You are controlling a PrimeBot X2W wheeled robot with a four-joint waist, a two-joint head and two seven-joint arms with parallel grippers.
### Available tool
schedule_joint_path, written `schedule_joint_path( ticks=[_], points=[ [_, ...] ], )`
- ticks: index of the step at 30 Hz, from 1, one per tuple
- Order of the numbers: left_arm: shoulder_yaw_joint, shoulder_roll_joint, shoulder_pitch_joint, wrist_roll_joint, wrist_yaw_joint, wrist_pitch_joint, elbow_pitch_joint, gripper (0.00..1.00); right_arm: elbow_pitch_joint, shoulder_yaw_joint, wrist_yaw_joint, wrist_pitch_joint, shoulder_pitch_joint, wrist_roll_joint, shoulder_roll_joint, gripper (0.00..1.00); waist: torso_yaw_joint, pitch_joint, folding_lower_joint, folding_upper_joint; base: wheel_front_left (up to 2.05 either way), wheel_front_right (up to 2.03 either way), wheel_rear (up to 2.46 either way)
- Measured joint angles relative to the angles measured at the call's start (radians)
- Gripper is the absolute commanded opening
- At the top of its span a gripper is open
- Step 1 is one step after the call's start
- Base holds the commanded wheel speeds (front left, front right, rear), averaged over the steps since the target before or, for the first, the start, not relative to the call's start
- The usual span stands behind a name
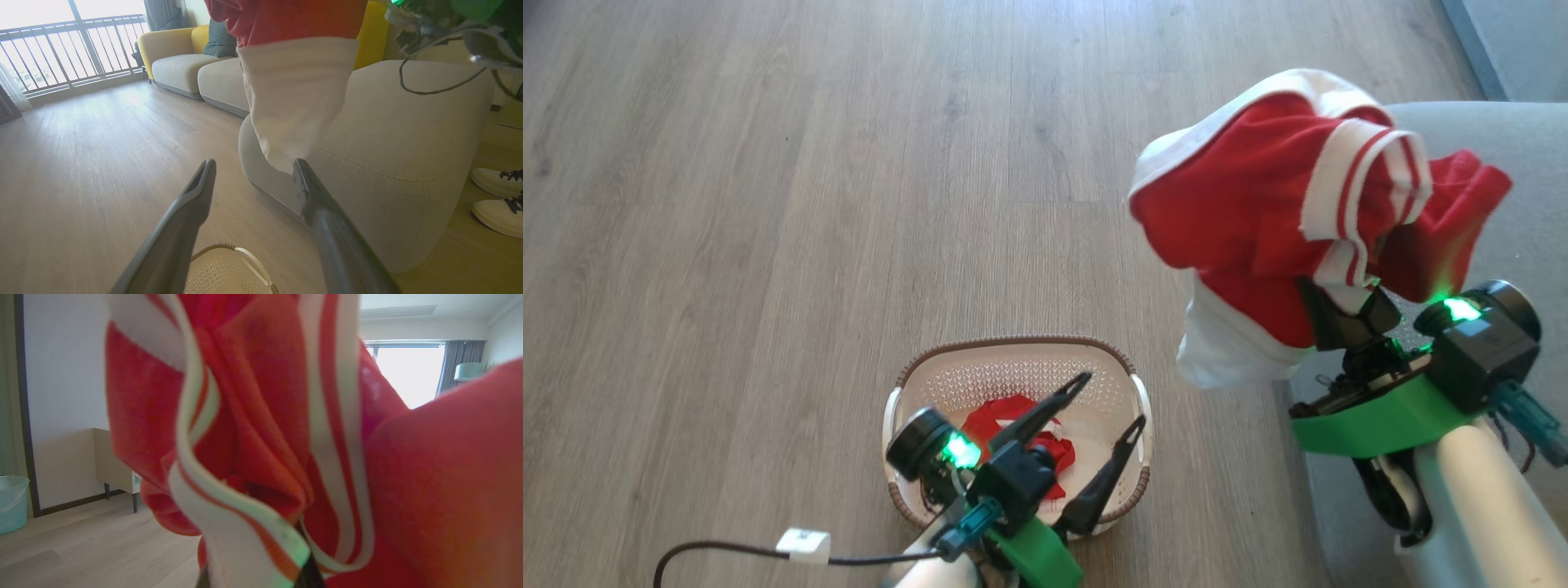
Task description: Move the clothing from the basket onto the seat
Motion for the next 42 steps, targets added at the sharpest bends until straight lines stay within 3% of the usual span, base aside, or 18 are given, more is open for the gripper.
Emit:
schedule_joint_path(
  ticks=[10, 24, 31, 42],
  points=[
    [0.062, 0.0, 0.056, -0.008, -0.034, 0.0, 0.056, 1.0, -0.009, -0.064, 0.0, 0.0, 0.033, 0.0, 0.0, 0.0, -0.016, 0.004, 0.0, 0.0, 0.0, 0.0, 0.0],
    [0.096, 0.0, 0.084, 0.001, -0.044, 0.0, 0.067, 1.0, 0.005, -0.106, 0.0, 0.0, 0.06, -0.005, 0.004, 0.0, -0.062, 0.002, 0.0, 0.0, 0.0, 0.0, 0.0],
    [0.095, 0.0, 0.085, 0.0, -0.043, 0.0, 0.061, 1.0, 0.008, -0.129, 0.0, 0.0, 0.061, -0.009, 0.005, 0.0, -0.138, 0.007, 0.0, 0.0, 0.0, 0.0, 0.0],
    [0.1, 0.0, 0.086, 0.009, -0.038, 0.0, 0.041, 1.0, 0.019, -0.168, 0.0, 0.0, 0.064, -0.012, 0.012, 0.0, -0.324, 0.02, 0.0, 0.0, 0.0, 0.0, 0.0]
  ],
)
